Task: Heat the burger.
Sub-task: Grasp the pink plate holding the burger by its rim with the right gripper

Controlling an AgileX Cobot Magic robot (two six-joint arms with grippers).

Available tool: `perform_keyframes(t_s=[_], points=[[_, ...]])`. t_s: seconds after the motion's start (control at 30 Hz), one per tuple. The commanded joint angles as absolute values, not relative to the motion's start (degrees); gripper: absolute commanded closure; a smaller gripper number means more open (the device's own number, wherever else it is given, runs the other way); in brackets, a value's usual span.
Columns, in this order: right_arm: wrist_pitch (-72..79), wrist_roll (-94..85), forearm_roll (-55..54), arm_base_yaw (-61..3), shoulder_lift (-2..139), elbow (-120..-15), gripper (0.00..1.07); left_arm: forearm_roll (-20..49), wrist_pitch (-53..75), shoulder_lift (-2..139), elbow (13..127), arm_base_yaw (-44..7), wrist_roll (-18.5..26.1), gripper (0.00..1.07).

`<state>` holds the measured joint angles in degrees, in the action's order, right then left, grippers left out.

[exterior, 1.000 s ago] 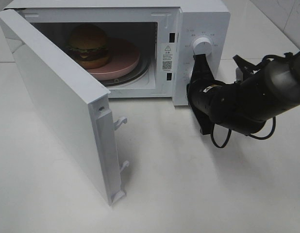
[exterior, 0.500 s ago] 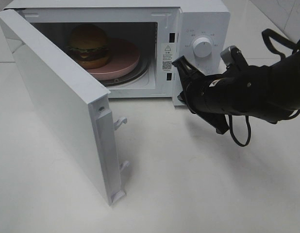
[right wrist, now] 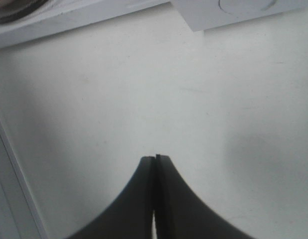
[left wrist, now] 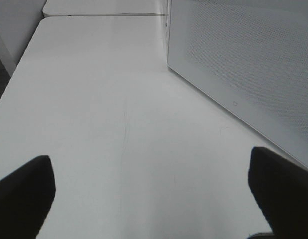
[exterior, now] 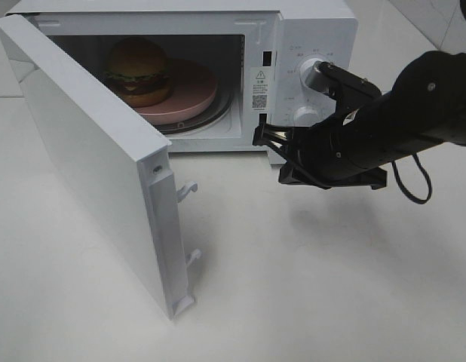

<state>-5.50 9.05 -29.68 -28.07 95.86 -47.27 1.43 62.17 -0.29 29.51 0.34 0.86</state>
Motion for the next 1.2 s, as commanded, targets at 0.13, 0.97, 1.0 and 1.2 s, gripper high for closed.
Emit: perform_keyframes(t_s=[0.13,0.97,1.0,1.2], points=[[-20.80,-1.72,-18.62,-27.39,95.05,-52.83,1.07,2.01,61.48,-1.20,29.56,0.46,0.80,0.09],[-48.87,-77.18,-10.60,-27.44,95.05,-65.72,1.05,2.01,61.48,-1.20,29.56,0.46,0.80,0.09],[-48.87,-77.18,-10.60,-27.44,95.05,-65.72,1.05,2.01,61.48,-1.20,29.56,0.46,0.80,0.09],[-48.07,-85.14,-9.51,-27.50,95.05,-65.72,0.99,2.01,61.48,-1.20,29.56,0.46,0.80,0.09]])
